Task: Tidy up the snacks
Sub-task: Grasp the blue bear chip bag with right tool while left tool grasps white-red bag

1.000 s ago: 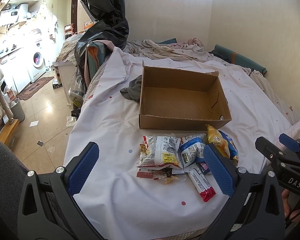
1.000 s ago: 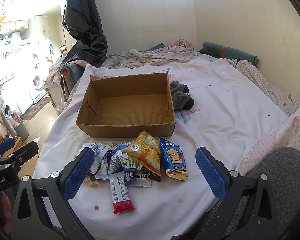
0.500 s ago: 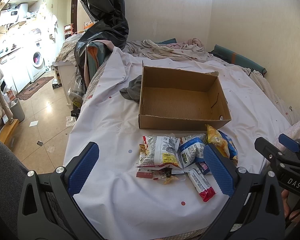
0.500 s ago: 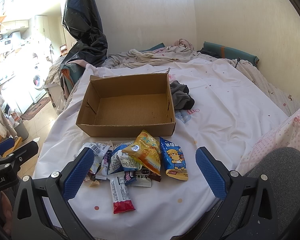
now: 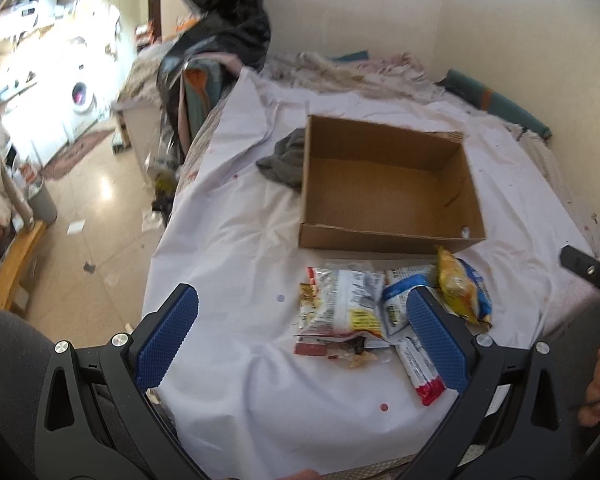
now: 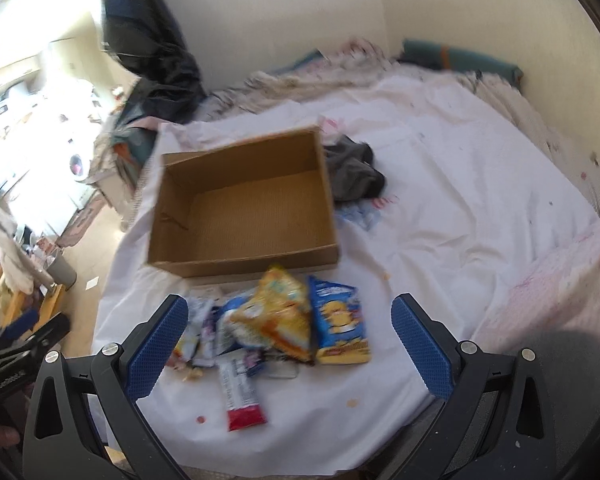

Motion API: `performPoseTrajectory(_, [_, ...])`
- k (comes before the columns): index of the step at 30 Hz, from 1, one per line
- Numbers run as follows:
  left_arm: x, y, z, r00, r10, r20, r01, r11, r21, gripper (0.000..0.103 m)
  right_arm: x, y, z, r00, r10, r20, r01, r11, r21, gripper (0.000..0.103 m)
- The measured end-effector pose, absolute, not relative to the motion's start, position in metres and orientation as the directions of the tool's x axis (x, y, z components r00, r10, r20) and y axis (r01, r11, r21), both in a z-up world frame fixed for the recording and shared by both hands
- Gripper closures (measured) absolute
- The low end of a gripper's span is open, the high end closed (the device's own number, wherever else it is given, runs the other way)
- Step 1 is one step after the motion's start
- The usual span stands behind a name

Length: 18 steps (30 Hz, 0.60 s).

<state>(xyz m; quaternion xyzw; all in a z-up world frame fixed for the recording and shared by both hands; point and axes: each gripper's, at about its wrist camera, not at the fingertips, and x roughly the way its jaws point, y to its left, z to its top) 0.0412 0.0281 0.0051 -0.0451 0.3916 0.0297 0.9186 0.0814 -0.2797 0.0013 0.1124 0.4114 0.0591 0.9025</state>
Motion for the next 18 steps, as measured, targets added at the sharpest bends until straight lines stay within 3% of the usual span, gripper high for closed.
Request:
performPoseTrajectory(4, [0.070, 0.040, -0.006, 0.615, 0.033, -0.788, -0.123, 0.991, -0.055, 0.000, 0.127, -0.317, -0.033, 0.460, 0.234, -0.857, 0.106, 0.943, 0.314, 0.000])
performPoseTrajectory(9, [0.100, 0.050, -0.021, 0.536, 0.001, -0.844, -0.144, 0.985, -0.090, 0.000, 0.159, -0.339, -0.083, 0.281, 0.329, -0.902, 0.234, 0.888, 0.396, 0.000])
performPoseTrajectory(18, [0.136, 0.049, -0.051, 0.410, -0.041, -0.911, -0.155, 0.981, -0.114, 0.000, 0.196, -0.293, -0.138, 0.070, 0.229, -0.971, 0.048, 0.971, 0.233, 0.014])
